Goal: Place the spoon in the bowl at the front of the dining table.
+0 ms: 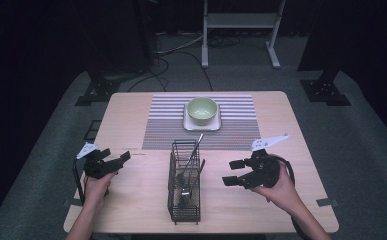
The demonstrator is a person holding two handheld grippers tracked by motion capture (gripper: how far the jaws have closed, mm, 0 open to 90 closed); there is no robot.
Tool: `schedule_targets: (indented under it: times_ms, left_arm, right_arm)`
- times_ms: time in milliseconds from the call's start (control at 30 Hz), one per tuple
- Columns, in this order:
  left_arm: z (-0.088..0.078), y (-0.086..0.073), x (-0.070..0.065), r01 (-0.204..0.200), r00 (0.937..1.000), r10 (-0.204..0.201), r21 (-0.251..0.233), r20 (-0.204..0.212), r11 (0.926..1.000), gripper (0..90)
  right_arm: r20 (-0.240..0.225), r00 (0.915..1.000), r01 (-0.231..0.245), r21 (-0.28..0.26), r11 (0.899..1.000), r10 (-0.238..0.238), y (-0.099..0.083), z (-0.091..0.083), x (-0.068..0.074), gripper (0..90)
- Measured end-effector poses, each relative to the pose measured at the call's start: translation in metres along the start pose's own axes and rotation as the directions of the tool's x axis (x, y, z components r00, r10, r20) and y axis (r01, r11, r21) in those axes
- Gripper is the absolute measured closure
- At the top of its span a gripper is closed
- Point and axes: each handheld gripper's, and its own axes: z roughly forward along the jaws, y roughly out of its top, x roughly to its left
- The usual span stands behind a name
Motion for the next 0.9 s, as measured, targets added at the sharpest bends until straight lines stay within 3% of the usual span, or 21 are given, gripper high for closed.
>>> schedule_targets:
  times_ms: [900]
  left_arm:
    - [0.000,0.000,0.000,0.002,1.0000,-0.002,0.000,0.001,1.0000,0.0]
  right_arm:
    - [-0.035,0.9994,0.004,0.037,0.999,-0.002,0.021,0.012,0.010,21.1]
